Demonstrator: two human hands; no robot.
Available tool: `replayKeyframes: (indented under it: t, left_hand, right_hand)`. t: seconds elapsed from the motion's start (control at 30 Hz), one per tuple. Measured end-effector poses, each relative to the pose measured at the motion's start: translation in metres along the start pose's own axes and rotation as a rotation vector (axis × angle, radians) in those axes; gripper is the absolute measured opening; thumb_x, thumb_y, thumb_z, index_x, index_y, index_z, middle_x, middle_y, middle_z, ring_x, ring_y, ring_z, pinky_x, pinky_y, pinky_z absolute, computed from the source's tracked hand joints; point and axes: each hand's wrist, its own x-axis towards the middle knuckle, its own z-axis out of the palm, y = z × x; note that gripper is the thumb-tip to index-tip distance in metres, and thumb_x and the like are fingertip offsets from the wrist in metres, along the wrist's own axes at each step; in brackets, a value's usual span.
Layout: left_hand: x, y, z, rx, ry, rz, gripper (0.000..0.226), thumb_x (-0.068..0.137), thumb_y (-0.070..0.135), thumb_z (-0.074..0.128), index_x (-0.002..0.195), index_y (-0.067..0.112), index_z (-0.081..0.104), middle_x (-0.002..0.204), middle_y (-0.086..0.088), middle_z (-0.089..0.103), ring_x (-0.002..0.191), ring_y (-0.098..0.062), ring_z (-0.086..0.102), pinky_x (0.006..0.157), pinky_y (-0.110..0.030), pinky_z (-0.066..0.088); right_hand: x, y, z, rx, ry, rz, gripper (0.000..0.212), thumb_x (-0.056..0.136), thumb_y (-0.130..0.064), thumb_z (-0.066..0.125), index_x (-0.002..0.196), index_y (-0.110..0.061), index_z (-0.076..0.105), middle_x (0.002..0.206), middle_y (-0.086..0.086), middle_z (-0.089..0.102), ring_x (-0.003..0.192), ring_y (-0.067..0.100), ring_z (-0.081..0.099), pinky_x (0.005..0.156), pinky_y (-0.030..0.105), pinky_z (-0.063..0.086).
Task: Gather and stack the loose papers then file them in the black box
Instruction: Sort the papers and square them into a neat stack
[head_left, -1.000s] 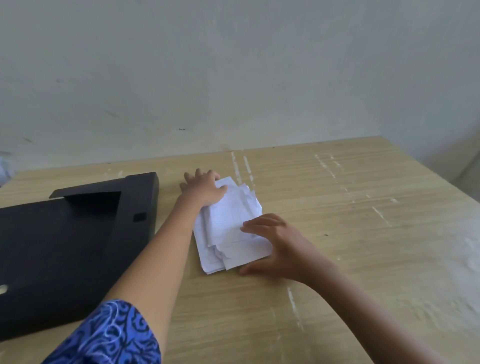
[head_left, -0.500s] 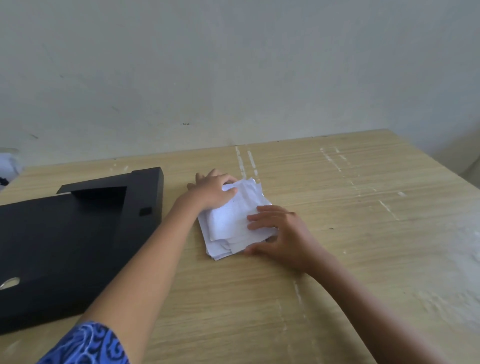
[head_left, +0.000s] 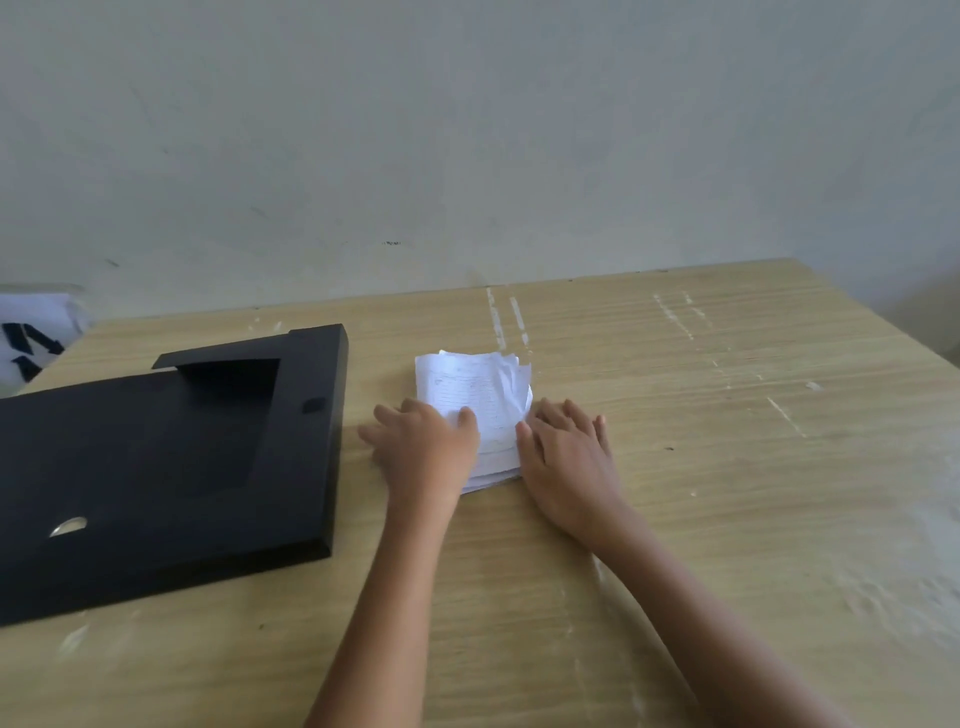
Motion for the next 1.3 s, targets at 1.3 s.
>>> replayKeyframes:
  t: [1.3]
  left_hand:
    - [-0.006,0.009,-0.031,-0.750,-0.360,0.213,0.041,0.102,0.037,0.047,0.140,0.037,0.029,0.095,0.018,0.053,0.081,-0.004,0.054,0.078,-0.035,0.050]
  right_hand:
    - [0.005,0.009,-0.004,0.306,0.203,0.128,0.033,0.098,-0.040,0.046,0.129,-0.030,0.047,0.126,-0.012,0.062,0.137,0.016,0.032,0.112,0.039,0.029]
